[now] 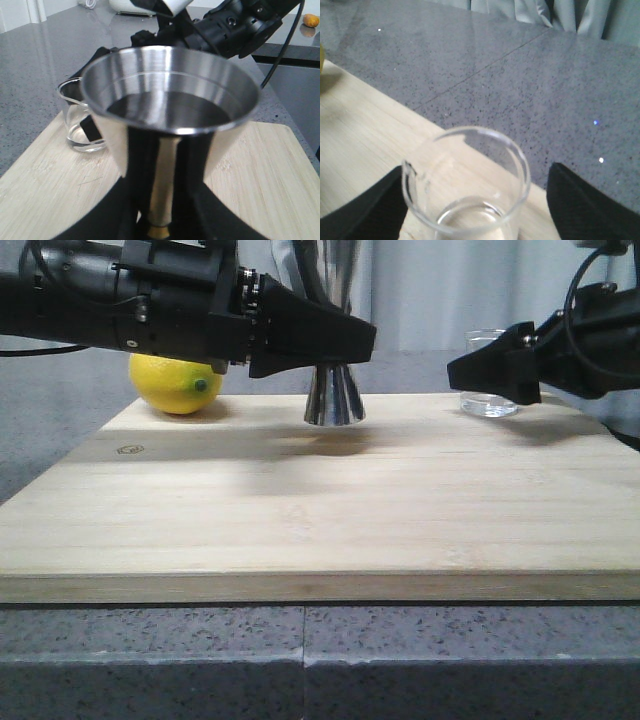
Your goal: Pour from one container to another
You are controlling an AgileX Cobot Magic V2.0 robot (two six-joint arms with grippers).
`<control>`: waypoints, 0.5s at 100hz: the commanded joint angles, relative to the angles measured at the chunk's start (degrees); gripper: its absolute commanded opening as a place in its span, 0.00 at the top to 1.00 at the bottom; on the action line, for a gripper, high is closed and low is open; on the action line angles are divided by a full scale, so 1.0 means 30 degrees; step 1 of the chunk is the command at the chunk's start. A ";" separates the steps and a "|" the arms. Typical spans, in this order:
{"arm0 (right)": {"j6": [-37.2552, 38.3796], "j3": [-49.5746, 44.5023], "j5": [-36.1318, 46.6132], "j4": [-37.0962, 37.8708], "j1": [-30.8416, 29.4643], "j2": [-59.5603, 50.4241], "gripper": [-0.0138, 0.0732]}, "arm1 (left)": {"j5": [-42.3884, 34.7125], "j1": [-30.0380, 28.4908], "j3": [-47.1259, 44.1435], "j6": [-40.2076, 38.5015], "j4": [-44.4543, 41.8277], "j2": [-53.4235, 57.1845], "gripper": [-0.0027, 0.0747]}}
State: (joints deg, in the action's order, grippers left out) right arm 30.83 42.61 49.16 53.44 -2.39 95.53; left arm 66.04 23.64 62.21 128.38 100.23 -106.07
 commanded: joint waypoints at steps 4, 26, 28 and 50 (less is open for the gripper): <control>0.1055 0.0507 0.0962 0.0269 -0.0071 -0.2229 0.22 | 0.2018 -0.0056 0.0542 -0.0146 0.1440 0.0838 0.88; 0.4915 0.0507 -0.1726 0.2165 -0.0071 -0.5596 0.22 | 0.2018 -0.0056 0.0542 -0.0146 0.1440 0.0838 0.89; 0.5273 0.0507 -0.2049 0.2465 -0.0071 -0.5957 0.22 | 0.2018 -0.0056 0.0542 -0.0146 0.1440 0.0838 0.88; 1.1984 0.0507 -0.6800 0.7229 0.0127 -0.9571 0.22 | 0.2018 -0.0056 0.0542 -0.0146 0.1440 0.0838 0.88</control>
State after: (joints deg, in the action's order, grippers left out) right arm 58.67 42.61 32.22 70.34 -2.39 71.71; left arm 66.04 23.64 62.21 128.38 100.23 -106.07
